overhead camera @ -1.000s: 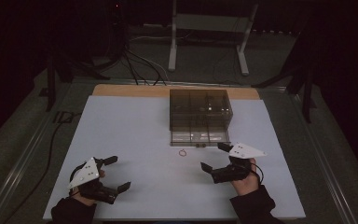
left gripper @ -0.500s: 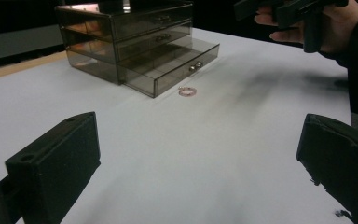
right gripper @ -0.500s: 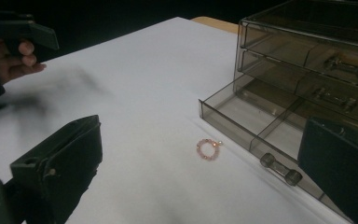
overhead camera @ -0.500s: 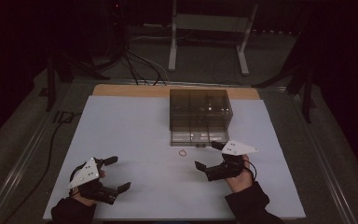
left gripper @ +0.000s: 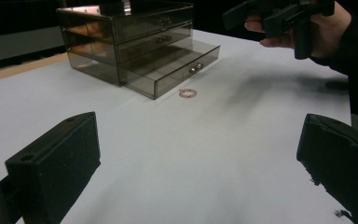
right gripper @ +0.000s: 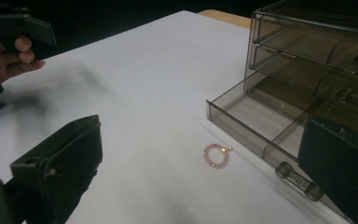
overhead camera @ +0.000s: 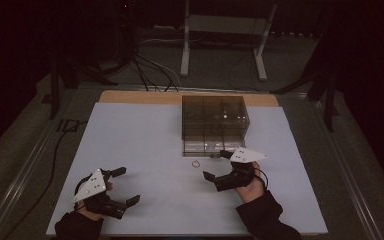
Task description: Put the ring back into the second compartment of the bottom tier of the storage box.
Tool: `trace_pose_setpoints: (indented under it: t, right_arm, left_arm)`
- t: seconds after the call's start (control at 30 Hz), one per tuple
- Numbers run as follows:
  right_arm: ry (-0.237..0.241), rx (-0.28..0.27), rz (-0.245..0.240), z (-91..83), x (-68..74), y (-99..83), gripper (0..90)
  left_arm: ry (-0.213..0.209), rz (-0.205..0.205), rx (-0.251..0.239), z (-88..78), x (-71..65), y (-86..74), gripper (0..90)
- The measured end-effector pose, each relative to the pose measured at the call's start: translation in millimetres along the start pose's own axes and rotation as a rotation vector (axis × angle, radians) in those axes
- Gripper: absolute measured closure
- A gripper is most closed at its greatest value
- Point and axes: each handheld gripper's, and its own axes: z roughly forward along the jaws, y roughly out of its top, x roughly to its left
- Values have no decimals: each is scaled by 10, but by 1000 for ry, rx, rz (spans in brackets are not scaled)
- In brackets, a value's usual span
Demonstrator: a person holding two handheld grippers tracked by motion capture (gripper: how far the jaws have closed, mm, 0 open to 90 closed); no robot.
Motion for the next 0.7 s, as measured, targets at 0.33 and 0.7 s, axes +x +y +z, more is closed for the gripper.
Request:
trace_pose_setpoints:
  t: [0.33, 0.7]
  right_arm:
    - [0, 17, 17, 127, -30, 14, 78]
    - [1, 51, 30, 263, -41, 37, 153]
  left_arm:
    - [1, 0, -4, -3, 2, 4, 4]
    - [-1, -3, -5, -7, 4, 4, 4]
